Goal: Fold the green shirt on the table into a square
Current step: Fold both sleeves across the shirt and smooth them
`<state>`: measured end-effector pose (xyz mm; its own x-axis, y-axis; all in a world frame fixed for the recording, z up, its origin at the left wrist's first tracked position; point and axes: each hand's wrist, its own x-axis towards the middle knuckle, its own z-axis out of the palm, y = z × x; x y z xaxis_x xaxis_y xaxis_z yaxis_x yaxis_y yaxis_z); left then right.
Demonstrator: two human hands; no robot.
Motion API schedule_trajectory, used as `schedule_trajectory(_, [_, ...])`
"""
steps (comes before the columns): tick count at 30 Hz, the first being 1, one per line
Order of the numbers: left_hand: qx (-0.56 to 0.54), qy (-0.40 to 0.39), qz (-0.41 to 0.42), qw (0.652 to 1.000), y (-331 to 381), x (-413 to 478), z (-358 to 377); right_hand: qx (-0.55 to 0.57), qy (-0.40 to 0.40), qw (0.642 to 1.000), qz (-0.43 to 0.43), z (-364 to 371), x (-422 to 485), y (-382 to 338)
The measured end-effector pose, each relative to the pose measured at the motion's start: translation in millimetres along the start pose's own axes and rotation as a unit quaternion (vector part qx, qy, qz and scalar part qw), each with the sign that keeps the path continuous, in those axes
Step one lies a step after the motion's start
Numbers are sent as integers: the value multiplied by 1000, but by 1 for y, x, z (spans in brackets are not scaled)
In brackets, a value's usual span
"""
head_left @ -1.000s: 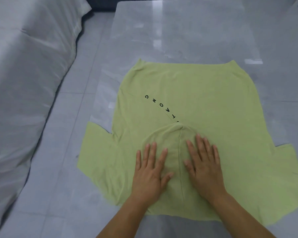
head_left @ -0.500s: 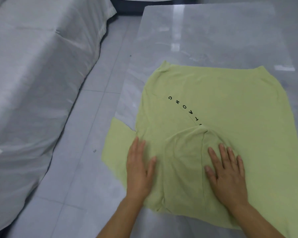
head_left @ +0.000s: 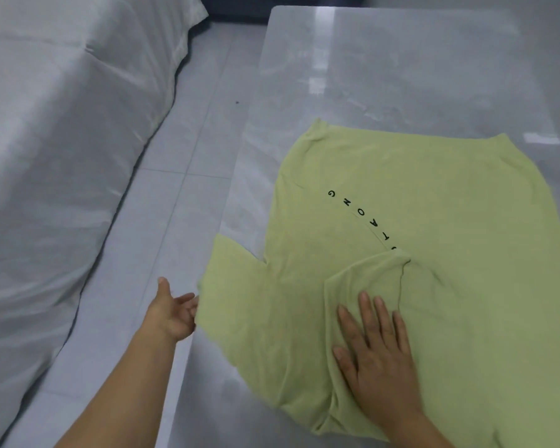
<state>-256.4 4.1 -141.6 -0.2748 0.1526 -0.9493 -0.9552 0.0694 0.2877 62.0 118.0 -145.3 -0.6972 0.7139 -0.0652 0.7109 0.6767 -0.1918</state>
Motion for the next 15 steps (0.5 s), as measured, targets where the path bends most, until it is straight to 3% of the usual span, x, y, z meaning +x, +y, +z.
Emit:
schedule_trajectory(3, [-229,-67,-7,971,11,4,12,-7,13,1000,-4,2,0,-1])
schedule_trajectory(6, [-334,-87,23,938,17,5,6,-4,29,1000,-6,4,1,2])
schedule_trajectory(10, [-350,-109,91,926,25,6,-10,0,44,999,-12,4,3,0])
schedule_trajectory(15, [-243,-154,199,937,58,-6,-21,-6,63,998,-16,5,2,2])
